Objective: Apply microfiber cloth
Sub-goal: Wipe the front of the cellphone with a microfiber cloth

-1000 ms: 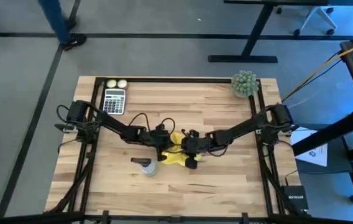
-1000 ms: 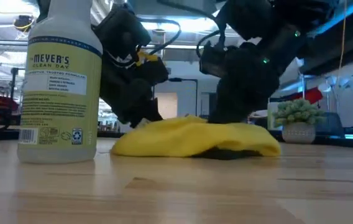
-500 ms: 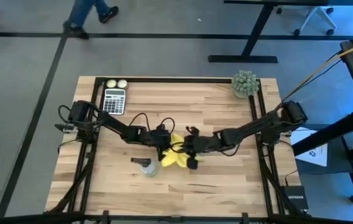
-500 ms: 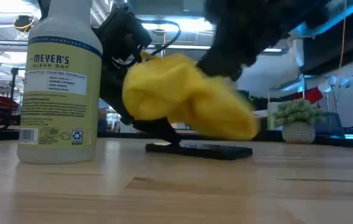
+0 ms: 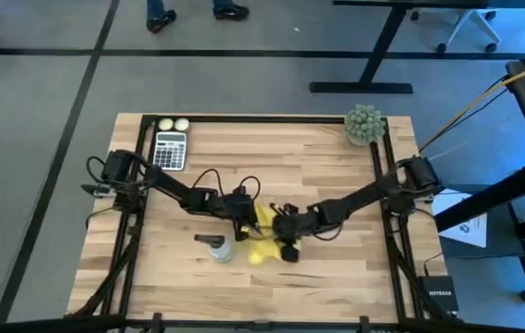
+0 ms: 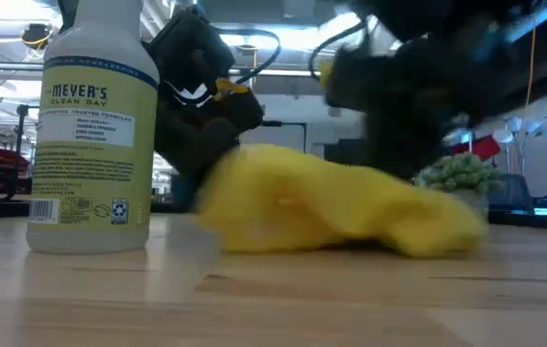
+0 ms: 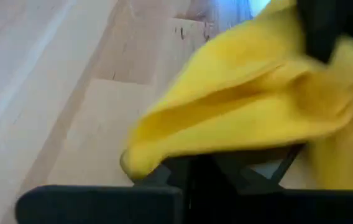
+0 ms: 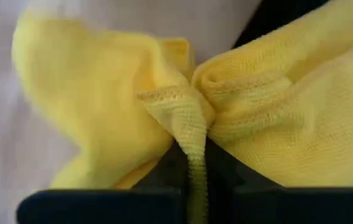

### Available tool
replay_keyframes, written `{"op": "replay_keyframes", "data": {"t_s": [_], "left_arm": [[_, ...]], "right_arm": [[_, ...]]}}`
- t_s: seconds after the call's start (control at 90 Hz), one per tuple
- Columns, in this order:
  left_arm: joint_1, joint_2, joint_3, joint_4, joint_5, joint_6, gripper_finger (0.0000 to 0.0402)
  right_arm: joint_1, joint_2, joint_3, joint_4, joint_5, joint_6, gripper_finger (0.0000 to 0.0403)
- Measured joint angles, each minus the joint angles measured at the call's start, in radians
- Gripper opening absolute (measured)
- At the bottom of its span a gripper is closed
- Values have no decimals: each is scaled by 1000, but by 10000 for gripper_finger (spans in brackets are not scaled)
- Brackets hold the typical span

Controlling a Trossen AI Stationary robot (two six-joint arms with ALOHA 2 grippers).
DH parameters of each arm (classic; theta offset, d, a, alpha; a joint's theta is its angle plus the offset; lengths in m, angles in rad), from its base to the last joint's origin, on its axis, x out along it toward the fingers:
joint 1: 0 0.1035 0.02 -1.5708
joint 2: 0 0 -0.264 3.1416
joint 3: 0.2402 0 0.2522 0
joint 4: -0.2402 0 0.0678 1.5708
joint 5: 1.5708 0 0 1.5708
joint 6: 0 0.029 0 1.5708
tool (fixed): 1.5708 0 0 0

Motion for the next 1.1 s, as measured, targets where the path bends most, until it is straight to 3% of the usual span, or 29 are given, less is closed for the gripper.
{"op": "replay_keyframes", "data": {"t_s": [0.122,0.289,0.344,0.5,0.633,0.744,0.933,1.011,1.1], "left_arm": [[0,0,-1,-1,-3,2,15],[1,0,-2,4,-2,-1,15],[1,0,-2,5,-3,-2,15],[0,0,-2,6,-3,-3,15],[0,0,-2,8,11,-1,15],[1,0,-2,8,19,-3,15],[1,0,-1,6,23,2,15],[1,0,-1,7,23,3,15],[1,0,-1,7,23,3,15]], "right_arm": [[-2,-111,-4,-57,28,-6,9],[-6,-155,1,149,384,-53,9],[-19,-119,0,236,430,-52,9],[-53,25,0,279,254,-16,10],[-50,113,6,250,177,75,10],[-50,115,11,161,109,176,10],[-37,22,3,-14,-51,180,10],[-38,-38,-6,-63,-35,157,10],[-41,-103,-4,-14,90,114,10]]}}
